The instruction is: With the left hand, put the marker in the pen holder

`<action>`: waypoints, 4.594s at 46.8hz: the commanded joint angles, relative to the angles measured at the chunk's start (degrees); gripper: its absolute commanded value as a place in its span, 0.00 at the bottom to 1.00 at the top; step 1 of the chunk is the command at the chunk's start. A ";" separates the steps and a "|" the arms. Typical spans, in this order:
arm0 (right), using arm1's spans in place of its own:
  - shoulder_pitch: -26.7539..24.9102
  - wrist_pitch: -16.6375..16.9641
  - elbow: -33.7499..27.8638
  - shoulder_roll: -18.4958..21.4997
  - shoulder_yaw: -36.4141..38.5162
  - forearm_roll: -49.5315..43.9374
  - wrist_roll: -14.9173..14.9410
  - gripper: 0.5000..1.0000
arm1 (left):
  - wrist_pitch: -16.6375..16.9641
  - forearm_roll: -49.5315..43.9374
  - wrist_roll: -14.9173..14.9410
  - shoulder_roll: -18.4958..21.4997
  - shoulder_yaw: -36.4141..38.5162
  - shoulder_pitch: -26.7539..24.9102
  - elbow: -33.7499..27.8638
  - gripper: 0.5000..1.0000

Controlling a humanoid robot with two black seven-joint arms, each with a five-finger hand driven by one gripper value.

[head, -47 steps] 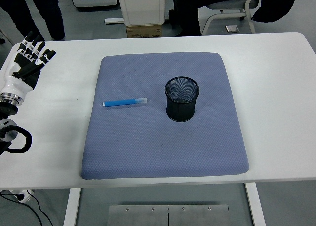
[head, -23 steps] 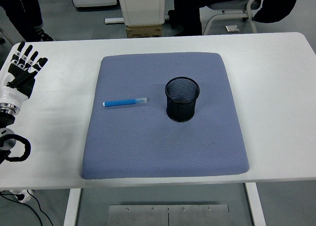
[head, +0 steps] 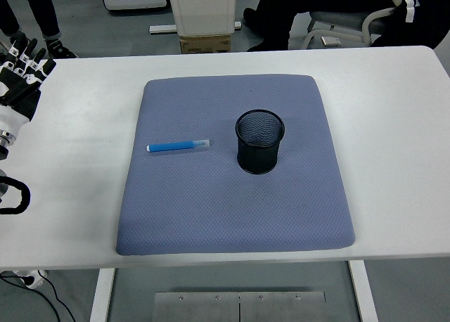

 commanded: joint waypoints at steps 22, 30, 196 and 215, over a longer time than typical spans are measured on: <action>0.06 0.03 -0.01 0.00 0.00 0.00 0.00 1.00 | 3.92 -1.56 0.01 2.38 46.12 -29.01 -1.40 1.00; 0.06 0.03 -0.01 0.00 0.00 0.00 0.00 1.00 | 3.40 -0.60 0.01 -2.01 62.55 -37.28 -1.57 1.00; 0.06 0.03 0.08 0.00 0.00 0.00 0.00 1.00 | 9.20 44.49 15.32 -19.78 73.82 -45.72 -6.58 0.00; 0.06 -0.06 0.08 0.00 0.00 0.00 0.09 1.00 | 8.93 43.70 15.32 -19.51 73.65 -45.81 -6.58 0.00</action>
